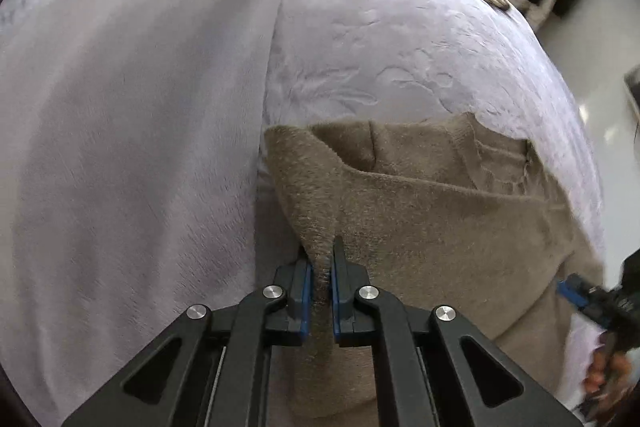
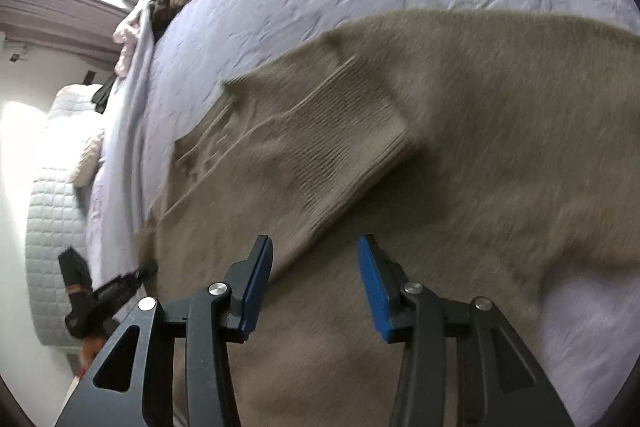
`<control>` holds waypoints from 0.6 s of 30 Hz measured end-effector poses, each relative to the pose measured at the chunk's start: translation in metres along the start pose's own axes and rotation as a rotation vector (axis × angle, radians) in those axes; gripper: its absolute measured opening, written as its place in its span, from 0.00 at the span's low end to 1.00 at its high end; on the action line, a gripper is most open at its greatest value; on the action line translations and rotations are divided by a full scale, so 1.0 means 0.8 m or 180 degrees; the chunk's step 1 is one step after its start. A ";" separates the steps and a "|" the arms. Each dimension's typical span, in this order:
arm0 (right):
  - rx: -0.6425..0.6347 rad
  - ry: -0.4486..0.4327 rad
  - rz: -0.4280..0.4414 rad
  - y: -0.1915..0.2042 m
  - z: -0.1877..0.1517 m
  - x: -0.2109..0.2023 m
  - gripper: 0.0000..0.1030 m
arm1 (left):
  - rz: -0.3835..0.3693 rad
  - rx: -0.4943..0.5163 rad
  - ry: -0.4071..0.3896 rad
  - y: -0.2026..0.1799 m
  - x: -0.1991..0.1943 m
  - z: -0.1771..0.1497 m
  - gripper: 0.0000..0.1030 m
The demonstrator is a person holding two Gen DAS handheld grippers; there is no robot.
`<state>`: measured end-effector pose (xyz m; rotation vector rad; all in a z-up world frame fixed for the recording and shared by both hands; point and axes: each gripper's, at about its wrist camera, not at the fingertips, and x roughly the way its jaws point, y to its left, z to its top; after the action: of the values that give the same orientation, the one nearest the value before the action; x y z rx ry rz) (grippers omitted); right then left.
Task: Fold small clothes
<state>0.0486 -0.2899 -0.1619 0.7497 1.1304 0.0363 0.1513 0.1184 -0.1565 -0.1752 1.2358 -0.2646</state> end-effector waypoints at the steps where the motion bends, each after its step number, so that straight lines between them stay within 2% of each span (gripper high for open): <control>1: -0.0033 0.0008 0.0003 0.003 -0.004 0.000 0.47 | 0.0072 0.0036 0.0036 0.003 0.007 -0.002 0.08; 3: -0.0080 0.0050 -0.0014 0.008 -0.011 0.003 0.47 | 0.0070 -0.0028 0.0087 0.015 0.014 -0.005 0.08; 5: -0.0085 0.0114 -0.0049 0.008 -0.019 0.006 0.47 | 0.0022 -0.0110 0.0027 0.019 0.010 -0.007 0.09; 6: -0.0080 0.0123 -0.0057 0.008 -0.021 0.006 0.47 | 0.0072 -0.0129 -0.0007 0.018 0.005 -0.008 0.09; 7: -0.0081 0.0126 -0.0061 0.008 -0.025 0.004 0.47 | 0.0161 -0.0135 -0.0020 0.015 0.001 -0.009 0.25; 8: -0.0090 0.0130 -0.0067 0.007 -0.028 0.002 0.47 | 0.0294 -0.0116 -0.0027 0.012 -0.002 -0.010 0.60; 9: -0.0108 0.0135 -0.0086 0.008 -0.031 0.000 0.47 | 0.0399 -0.0082 -0.0056 0.009 -0.006 -0.011 0.75; 10: -0.0126 0.0145 -0.0105 0.008 -0.034 -0.002 0.47 | 0.0477 -0.0022 -0.0154 0.003 -0.014 -0.013 0.85; 13: -0.0115 0.0172 -0.0121 0.007 -0.039 -0.009 0.47 | 0.0728 0.0091 -0.0168 -0.004 -0.025 -0.019 0.85; 18: 0.0109 -0.0004 0.0010 -0.001 -0.018 -0.010 0.48 | 0.0808 0.0058 -0.0137 -0.009 -0.034 -0.033 0.85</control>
<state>0.0325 -0.2857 -0.1588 0.7820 1.1308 0.0192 0.1170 0.1201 -0.1387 -0.0074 1.1987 -0.0514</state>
